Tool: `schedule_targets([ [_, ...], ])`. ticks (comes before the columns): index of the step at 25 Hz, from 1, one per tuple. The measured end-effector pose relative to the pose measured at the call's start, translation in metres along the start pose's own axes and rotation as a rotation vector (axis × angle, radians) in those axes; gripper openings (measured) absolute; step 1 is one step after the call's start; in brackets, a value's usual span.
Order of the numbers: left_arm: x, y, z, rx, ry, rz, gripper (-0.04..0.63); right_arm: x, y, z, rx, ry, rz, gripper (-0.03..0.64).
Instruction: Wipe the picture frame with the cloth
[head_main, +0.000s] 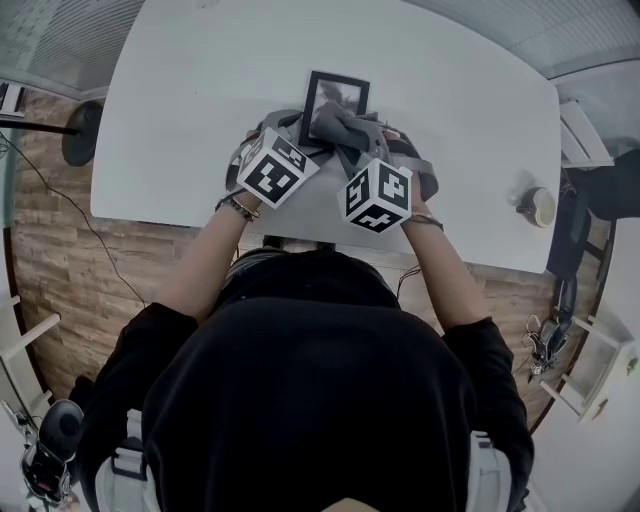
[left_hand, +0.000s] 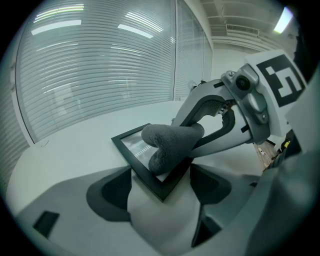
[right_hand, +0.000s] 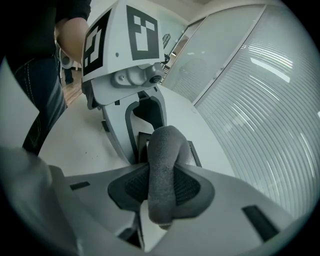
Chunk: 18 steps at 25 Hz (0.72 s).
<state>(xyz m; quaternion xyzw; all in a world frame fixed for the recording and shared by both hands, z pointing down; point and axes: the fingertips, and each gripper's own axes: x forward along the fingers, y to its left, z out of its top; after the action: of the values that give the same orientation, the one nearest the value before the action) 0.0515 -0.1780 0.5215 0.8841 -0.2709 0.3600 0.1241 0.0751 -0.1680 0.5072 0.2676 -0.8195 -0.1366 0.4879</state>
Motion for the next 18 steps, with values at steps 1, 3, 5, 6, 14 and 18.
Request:
schedule_targets([
  [1,0.0,0.0,0.0,0.0,0.0,0.0,0.379,-0.001,0.001,0.001,-0.002,0.0,0.003,0.11],
  [3,0.0,-0.001,0.0,0.0,-0.001,0.0,0.379,-0.002,0.004,0.001,-0.006,0.001,0.008,0.11],
  [5,-0.001,-0.001,0.0,0.002,-0.001,0.002,0.379,-0.004,0.005,0.001,-0.007,0.002,0.009,0.11],
  [6,-0.001,-0.001,0.0,0.002,-0.002,0.002,0.379,-0.004,0.006,0.001,-0.006,0.002,0.01,0.11],
  [14,-0.001,-0.001,0.0,0.001,-0.002,0.001,0.379,-0.007,0.014,0.002,-0.006,-0.002,0.016,0.11],
  [18,0.0,0.0,0.0,0.0,0.0,0.0,0.379,-0.006,0.014,0.002,-0.006,-0.002,0.02,0.109],
])
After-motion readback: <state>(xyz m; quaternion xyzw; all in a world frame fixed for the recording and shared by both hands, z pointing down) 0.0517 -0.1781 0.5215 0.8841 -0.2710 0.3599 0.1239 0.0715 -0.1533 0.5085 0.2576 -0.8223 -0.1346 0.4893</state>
